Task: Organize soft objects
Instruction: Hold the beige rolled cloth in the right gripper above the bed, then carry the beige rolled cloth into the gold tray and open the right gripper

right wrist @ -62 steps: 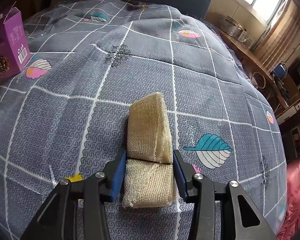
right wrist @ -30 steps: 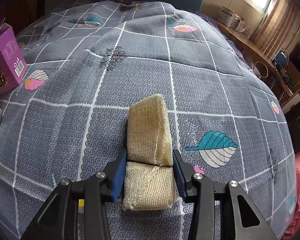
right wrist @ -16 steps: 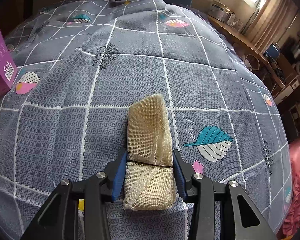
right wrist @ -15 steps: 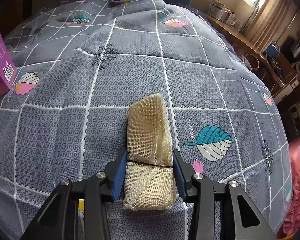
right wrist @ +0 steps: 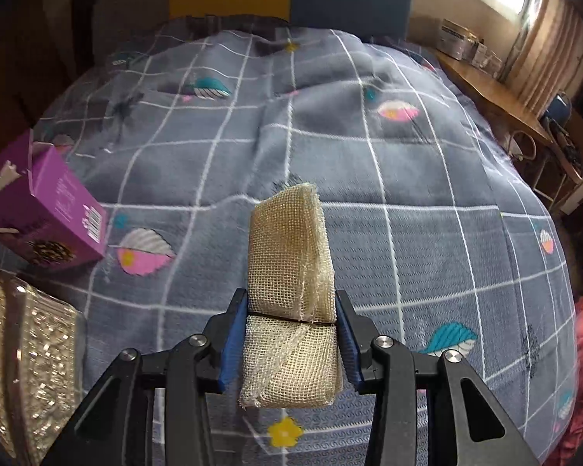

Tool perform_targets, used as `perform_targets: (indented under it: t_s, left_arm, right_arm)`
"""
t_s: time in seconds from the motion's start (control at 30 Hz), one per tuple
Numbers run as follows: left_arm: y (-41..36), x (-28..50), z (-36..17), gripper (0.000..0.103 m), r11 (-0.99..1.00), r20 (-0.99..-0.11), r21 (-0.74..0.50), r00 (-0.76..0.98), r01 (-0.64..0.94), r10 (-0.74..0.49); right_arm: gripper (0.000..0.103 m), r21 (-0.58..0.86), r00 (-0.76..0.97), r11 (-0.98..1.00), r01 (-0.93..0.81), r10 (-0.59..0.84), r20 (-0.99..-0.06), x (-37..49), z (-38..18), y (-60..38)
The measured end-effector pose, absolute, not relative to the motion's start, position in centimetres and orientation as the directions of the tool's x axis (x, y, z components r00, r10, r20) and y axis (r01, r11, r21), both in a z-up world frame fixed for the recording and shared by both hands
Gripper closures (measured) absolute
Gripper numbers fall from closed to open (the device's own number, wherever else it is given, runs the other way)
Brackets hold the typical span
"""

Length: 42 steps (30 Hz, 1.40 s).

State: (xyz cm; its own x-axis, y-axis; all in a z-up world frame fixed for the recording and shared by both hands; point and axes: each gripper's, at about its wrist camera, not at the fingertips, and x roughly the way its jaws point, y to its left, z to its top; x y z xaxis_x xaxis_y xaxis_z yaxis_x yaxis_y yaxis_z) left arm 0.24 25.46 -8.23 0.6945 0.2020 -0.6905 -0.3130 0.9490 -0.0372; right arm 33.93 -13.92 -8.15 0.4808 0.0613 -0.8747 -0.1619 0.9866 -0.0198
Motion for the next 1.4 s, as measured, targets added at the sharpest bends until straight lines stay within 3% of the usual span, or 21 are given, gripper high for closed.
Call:
perform_targets:
  t_s: [0.4, 0.8, 1.17, 1.4]
  left_arm:
    - [27.7, -0.2, -8.7, 0.044, 0.93, -0.697, -0.077, 0.686, -0.361, 0.209]
    - [29.0, -0.8, -8.5, 0.044, 0.917, -0.699, -0.075, 0.676, -0.391, 0.232]
    - [30.5, -1.7, -8.8, 0.046, 0.893, -0.709, -0.058, 0.648, -0.446, 0.278]
    - [31.3, -2.1, -9.1, 0.046, 0.877, -0.712, -0.056, 0.634, -0.477, 0.3]
  right_arm:
    - [0.06, 0.081, 0.622, 0.961, -0.266, 0.235, -0.747, 34.0, 1.5, -7.1]
    - [0.06, 0.11, 0.568, 0.838, -0.535, 0.453, -0.688, 32.1, 4.3, 5.8]
    - [0.059, 0.196, 0.273, 0.55, -0.812, 0.655, -0.704, 22.9, 0.8, 17.9]
    - [0.06, 0.226, 0.099, 0.412, -0.883, 0.633, -0.768, 15.2, -4.7, 21.4]
